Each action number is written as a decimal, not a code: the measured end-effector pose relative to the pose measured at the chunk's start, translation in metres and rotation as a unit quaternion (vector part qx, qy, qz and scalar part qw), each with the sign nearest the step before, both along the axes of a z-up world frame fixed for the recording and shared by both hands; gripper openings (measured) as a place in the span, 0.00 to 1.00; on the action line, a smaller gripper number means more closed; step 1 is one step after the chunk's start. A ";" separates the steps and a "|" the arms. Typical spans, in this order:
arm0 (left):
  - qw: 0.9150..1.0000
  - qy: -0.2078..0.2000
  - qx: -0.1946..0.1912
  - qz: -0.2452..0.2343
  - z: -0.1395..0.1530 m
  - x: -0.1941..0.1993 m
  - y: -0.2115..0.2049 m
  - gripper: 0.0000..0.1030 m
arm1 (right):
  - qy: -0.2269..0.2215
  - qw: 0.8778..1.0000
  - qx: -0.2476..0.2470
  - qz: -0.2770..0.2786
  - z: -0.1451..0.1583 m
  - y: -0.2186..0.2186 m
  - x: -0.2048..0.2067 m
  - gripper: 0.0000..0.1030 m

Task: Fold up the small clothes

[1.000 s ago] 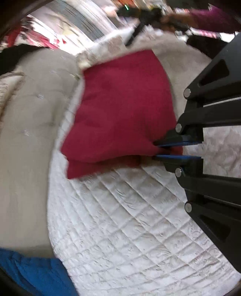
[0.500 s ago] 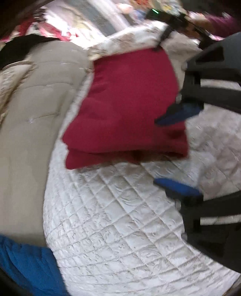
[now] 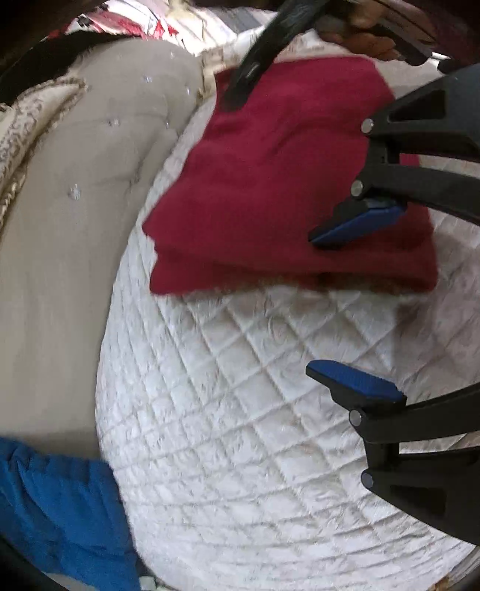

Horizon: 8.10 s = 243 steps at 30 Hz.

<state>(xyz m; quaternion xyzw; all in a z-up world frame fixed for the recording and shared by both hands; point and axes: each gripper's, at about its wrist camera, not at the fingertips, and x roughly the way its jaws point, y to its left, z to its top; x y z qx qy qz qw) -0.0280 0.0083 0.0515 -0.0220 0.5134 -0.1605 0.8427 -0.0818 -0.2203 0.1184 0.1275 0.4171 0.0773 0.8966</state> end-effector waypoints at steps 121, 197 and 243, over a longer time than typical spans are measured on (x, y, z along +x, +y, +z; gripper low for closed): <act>0.999 -0.039 -0.004 -0.010 -0.001 0.005 -0.028 0.84 | 0.030 0.989 0.064 -0.130 -0.042 -0.057 -0.020 0.43; 0.960 -0.117 -0.128 -0.219 0.081 -0.087 -0.124 0.35 | 0.035 0.998 0.047 0.000 0.023 -0.032 0.028 0.00; 0.978 -0.082 0.007 -0.192 0.002 -0.085 -0.191 0.81 | 0.061 0.978 0.001 -0.199 -0.020 -0.172 -0.061 0.00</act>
